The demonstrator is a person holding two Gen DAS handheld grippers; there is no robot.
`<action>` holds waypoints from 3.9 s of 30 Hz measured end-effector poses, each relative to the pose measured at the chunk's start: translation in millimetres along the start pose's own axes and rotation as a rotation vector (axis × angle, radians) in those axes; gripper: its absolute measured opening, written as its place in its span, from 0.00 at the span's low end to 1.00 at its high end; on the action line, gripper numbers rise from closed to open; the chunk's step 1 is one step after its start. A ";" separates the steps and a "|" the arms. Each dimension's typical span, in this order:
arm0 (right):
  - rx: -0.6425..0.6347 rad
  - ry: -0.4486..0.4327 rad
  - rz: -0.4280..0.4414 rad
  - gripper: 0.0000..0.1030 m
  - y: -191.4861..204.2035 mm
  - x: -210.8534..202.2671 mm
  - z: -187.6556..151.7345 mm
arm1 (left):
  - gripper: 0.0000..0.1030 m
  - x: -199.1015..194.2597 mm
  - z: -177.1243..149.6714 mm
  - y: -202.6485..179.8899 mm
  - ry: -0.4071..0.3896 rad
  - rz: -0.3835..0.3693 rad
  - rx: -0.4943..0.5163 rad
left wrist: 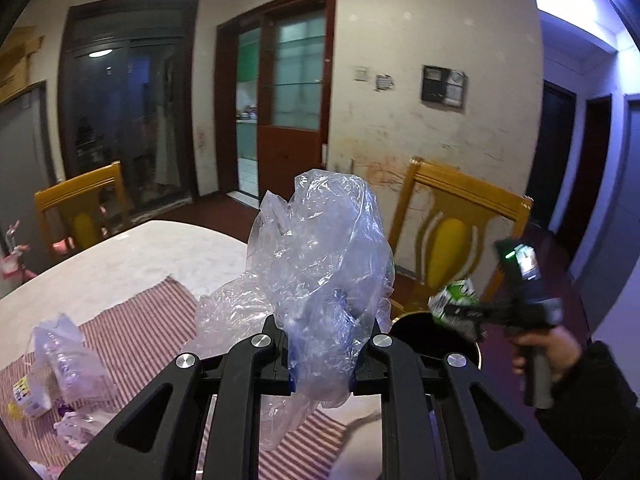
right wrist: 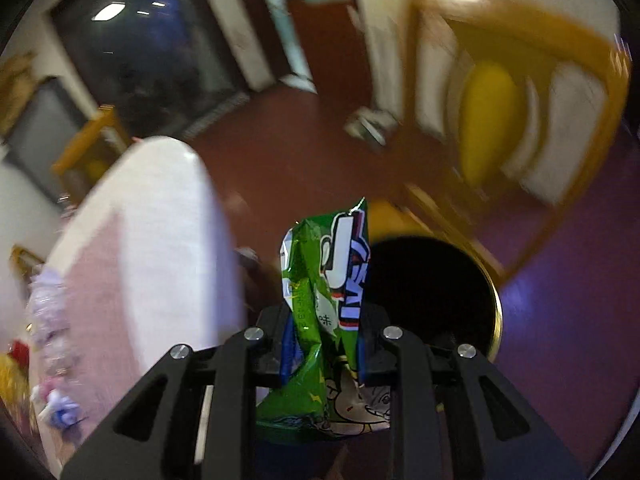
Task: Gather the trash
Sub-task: 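Carry the green snack bag and clear plastic bag toward the black bin, then open the right tool over the bin while the left tool releases its plastic bag, then move both open tools back over the striped cloth, then grasp a clear plastic bag with the right tool while the left tool grasps white tissue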
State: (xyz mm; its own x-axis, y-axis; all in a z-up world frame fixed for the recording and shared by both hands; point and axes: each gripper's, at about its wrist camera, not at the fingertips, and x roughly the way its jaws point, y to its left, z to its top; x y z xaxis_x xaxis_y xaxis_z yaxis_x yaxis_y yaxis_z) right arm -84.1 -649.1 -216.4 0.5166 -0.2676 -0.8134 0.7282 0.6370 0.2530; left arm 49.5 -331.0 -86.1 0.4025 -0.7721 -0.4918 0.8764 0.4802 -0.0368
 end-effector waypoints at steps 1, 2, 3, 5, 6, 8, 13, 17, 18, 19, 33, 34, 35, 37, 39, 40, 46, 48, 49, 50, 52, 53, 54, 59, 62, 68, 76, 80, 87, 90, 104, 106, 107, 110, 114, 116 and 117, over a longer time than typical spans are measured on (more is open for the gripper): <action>0.020 0.021 -0.007 0.23 -11.5 9.4 -1.2 | 0.15 1.7 -0.1 -4.9 0.003 -0.003 0.007; 0.038 0.043 -0.012 0.23 -20.9 19.6 -4.5 | 0.15 1.7 -1.3 -6.0 0.006 -0.005 0.011; 0.047 0.051 -0.015 0.23 -27.0 25.0 -6.5 | 0.15 4.6 -1.0 -9.8 0.012 -0.007 0.015; 0.065 0.076 -0.021 0.23 -35.7 37.2 -9.1 | 0.15 11.6 1.0 -12.7 0.019 -0.011 0.018; 0.071 0.083 -0.022 0.25 -37.3 39.7 -11.5 | 0.15 15.7 1.4 -16.2 0.025 -0.017 0.020; 0.083 0.115 -0.028 0.41 -44.9 52.6 -17.2 | 0.15 15.7 -0.9 -13.6 0.033 -0.033 0.019; 0.170 0.128 -0.067 0.70 -57.6 67.9 -22.5 | 0.15 40.8 -0.8 -30.7 0.054 -0.090 0.064; 0.241 0.063 -0.057 0.76 -74.0 40.3 -22.6 | 0.15 74.4 -4.6 -51.2 0.100 -0.160 0.096; 0.257 0.043 -0.063 0.76 -79.2 30.8 -22.4 | 0.15 84.0 -4.9 -57.1 0.112 -0.181 0.098; 0.274 0.024 -0.076 0.76 -84.9 21.6 -23.2 | 0.15 98.2 -6.5 -66.4 0.135 -0.215 0.102; 0.443 -0.199 -0.177 0.77 -146.0 -91.3 -40.3 | 0.22 262.0 -74.5 -201.7 0.411 -0.385 0.159; 0.442 -0.199 -0.171 0.77 -144.5 -92.0 -41.7 | 0.28 270.2 -79.9 -206.8 0.428 -0.373 0.165; 0.439 -0.199 -0.167 0.77 -143.4 -94.2 -43.7 | 0.53 278.2 -84.0 -208.5 0.451 -0.367 0.165; 0.430 -0.195 -0.163 0.77 -143.5 -84.3 -36.7 | 0.95 286.6 -87.6 -210.0 0.494 -0.378 0.158; 0.425 -0.200 -0.161 0.77 -142.2 -84.7 -36.4 | 0.94 284.8 -88.3 -208.9 0.499 -0.383 0.143; 0.425 -0.204 -0.160 0.77 -140.6 -85.7 -36.5 | 0.94 280.9 -85.6 -207.8 0.485 -0.378 0.137; 0.402 -0.215 -0.138 0.77 -127.8 -81.9 -32.9 | 0.94 265.6 -72.7 -201.1 0.428 -0.364 0.111; 0.394 -0.218 -0.131 0.77 -123.3 -83.0 -31.5 | 0.94 261.9 -69.3 -194.4 0.409 -0.359 0.095; 0.392 -0.218 -0.132 0.77 -122.4 -82.7 -31.4 | 0.94 259.0 -67.0 -190.6 0.396 -0.347 0.091; 0.388 -0.215 -0.132 0.77 -120.3 -81.8 -30.7 | 0.94 255.2 -64.2 -187.9 0.387 -0.326 0.096; 0.378 -0.214 -0.133 0.77 -117.6 -82.1 -31.6 | 0.94 245.7 -58.8 -179.5 0.369 -0.289 0.106; 0.372 -0.217 -0.132 0.77 -114.9 -82.8 -31.9 | 0.94 242.7 -57.9 -174.9 0.362 -0.280 0.101; 0.366 -0.219 -0.132 0.77 -111.3 -83.2 -31.9 | 0.94 238.4 -54.6 -167.9 0.352 -0.269 0.091; 0.307 -0.233 -0.106 0.77 -81.9 -86.0 -26.8 | 0.94 195.4 -30.5 -107.9 0.265 -0.194 -0.017; 0.234 -0.251 -0.060 0.77 -48.6 -89.2 -21.1 | 0.94 150.6 -17.0 -61.5 0.198 -0.127 -0.068; 0.060 -0.264 0.077 0.77 44.1 -93.4 -9.5 | 0.94 33.3 -11.1 24.5 0.062 0.121 -0.051; -0.235 -0.254 0.321 0.77 213.1 -104.4 -20.5 | 0.94 -131.5 -35.4 124.0 -0.056 0.612 -0.136; -0.381 -0.240 0.436 0.77 292.9 -115.7 -38.1 | 0.94 -192.6 -51.4 158.7 -0.091 0.758 -0.229; -0.538 -0.287 0.556 0.79 380.0 -153.5 -81.9 | 0.94 -273.3 -79.7 196.1 -0.170 0.911 -0.371; -0.595 -0.322 0.572 0.79 391.8 -172.4 -104.7 | 0.94 -289.2 -86.0 206.7 -0.172 0.905 -0.417; -0.600 -0.325 0.550 0.80 407.4 -177.3 -110.0 | 0.94 -291.9 -100.7 209.4 -0.173 0.913 -0.409; -0.616 -0.311 0.544 0.81 411.3 -171.9 -109.5 | 0.94 -290.9 -102.2 210.2 -0.170 0.914 -0.408; -0.647 -0.295 0.533 0.82 417.7 -166.6 -110.2 | 0.94 -290.3 -103.8 211.4 -0.167 0.918 -0.409; -0.789 -0.203 0.506 0.84 451.8 -135.6 -113.3 | 0.94 -289.5 -106.6 215.5 -0.161 0.924 -0.423; -0.996 -0.068 0.377 0.84 504.9 -68.9 -120.9 | 0.94 -290.0 -111.4 219.8 -0.146 0.936 -0.433; -1.102 -0.005 0.322 0.84 528.8 -34.9 -132.5 | 0.94 -292.2 -114.0 223.2 -0.143 0.951 -0.444; -1.128 0.015 0.307 0.84 536.3 -22.7 -136.7 | 0.94 -293.1 -115.4 225.3 -0.142 0.957 -0.451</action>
State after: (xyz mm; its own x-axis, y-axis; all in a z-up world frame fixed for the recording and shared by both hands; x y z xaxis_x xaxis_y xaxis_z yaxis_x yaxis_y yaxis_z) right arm 233.2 -202.6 -133.9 0.5906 0.0132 -0.8068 -0.2428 0.9564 -0.1621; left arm 98.5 51.5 -50.7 0.9242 -0.0192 -0.3814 0.0119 0.9997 -0.0215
